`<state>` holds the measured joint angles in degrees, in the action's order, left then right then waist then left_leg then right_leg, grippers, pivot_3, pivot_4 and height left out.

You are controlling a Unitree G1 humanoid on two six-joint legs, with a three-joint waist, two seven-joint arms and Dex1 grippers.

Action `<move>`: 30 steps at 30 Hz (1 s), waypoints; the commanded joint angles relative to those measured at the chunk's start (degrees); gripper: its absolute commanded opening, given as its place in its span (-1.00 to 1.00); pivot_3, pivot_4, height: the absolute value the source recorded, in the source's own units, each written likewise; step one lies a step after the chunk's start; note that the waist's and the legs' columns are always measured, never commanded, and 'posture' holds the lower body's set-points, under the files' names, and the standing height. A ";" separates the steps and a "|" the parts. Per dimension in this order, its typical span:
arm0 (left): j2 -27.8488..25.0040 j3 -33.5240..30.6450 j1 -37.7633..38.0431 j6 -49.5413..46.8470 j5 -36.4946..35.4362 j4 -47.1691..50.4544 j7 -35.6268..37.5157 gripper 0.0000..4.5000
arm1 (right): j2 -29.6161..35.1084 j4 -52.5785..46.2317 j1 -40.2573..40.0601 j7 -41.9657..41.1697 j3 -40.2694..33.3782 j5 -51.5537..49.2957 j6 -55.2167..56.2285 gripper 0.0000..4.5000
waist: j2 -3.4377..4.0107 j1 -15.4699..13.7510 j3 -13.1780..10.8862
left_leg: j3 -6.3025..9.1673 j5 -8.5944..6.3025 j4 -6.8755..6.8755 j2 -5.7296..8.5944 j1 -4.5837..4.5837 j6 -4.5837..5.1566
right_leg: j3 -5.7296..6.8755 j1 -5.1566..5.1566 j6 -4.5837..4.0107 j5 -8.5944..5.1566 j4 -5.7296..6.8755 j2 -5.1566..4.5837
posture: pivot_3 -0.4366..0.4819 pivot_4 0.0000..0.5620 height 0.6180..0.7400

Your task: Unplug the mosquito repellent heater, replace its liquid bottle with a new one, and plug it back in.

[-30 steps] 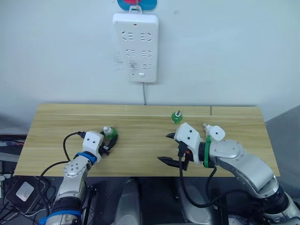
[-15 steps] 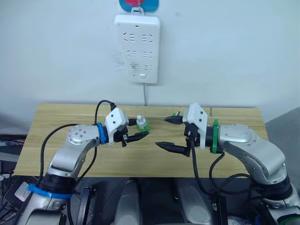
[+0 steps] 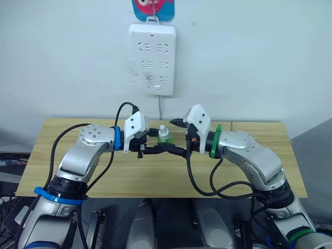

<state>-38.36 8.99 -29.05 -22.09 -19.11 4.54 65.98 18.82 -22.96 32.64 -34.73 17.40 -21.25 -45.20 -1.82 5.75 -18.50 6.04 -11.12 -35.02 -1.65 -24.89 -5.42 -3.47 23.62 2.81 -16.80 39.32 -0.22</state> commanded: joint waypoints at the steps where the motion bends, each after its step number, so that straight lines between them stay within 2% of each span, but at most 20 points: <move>1: 0.75 0.45 -0.85 2.23 0.11 -0.17 1.38 -0.02 | -0.68 -0.10 0.64 0.26 0.09 1.11 2.40 0.57 | 0.01 0.07 0.33 | 0.00 0.00 -0.01 0.01 0.00 0.00 | 0.00 0.00 0.00 0.00 0.03 0.00 | -0.39 -0.36 0.94; 7: 2.08 0.39 -1.68 3.34 0.06 -2.02 2.13 -0.02 | -0.37 0.33 0.63 -0.96 0.30 1.56 3.24 -0.44 | -0.01 0.51 1.46 | 0.01 0.00 -0.11 0.01 0.03 0.01 | -0.01 0.02 0.00 0.00 0.26 0.01 | -0.40 -0.41 0.94; 8: 2.28 0.32 -1.85 3.30 -0.04 -2.30 2.17 -0.02 | -0.28 0.38 0.65 -1.17 0.35 1.66 3.43 -0.52 | -0.01 0.56 1.56 | 0.01 0.01 -0.17 0.02 0.03 0.01 | -0.01 0.02 0.00 0.00 0.35 0.01 | -0.40 -0.41 0.94; 16: 4.38 -1.56 -3.01 1.98 -1.55 -5.19 1.08 -0.02 | -0.67 0.71 1.44 -2.45 -0.87 1.03 4.63 -0.52 | 0.00 0.78 2.41 | 0.05 -0.06 -0.85 0.02 0.05 0.13 | -0.03 -0.05 -0.03 0.02 0.79 0.07 | -0.41 -0.44 0.94; 20: 4.86 -2.24 -3.16 2.37 -3.08 -5.45 2.95 0.57 | -2.17 0.72 1.74 -1.96 -3.45 -1.48 2.53 -0.52 | 0.02 0.92 2.56 | 0.05 -0.02 -0.97 0.01 0.06 0.16 | -0.06 -0.08 -0.03 0.15 0.82 0.11 | -0.42 -0.44 0.94; 30: 6.88 -5.17 -4.20 -2.22 -7.61 -3.84 1.22 0.58 | -1.85 0.64 1.70 -2.23 -4.37 -2.28 1.32 -0.52 | 0.04 0.98 2.76 | 0.09 -0.01 -1.02 0.01 0.11 0.16 | -0.05 -0.08 -0.04 0.18 1.08 0.12 | -0.42 -0.43 0.94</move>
<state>-31.24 5.21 -32.36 -23.87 -24.97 -2.05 66.92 17.03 -20.70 33.49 -36.29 13.98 -22.25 -44.34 -1.78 6.73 -15.74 6.13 -11.13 -36.04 -1.64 -24.77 -5.27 -3.52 23.55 2.77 -16.61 40.42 -0.09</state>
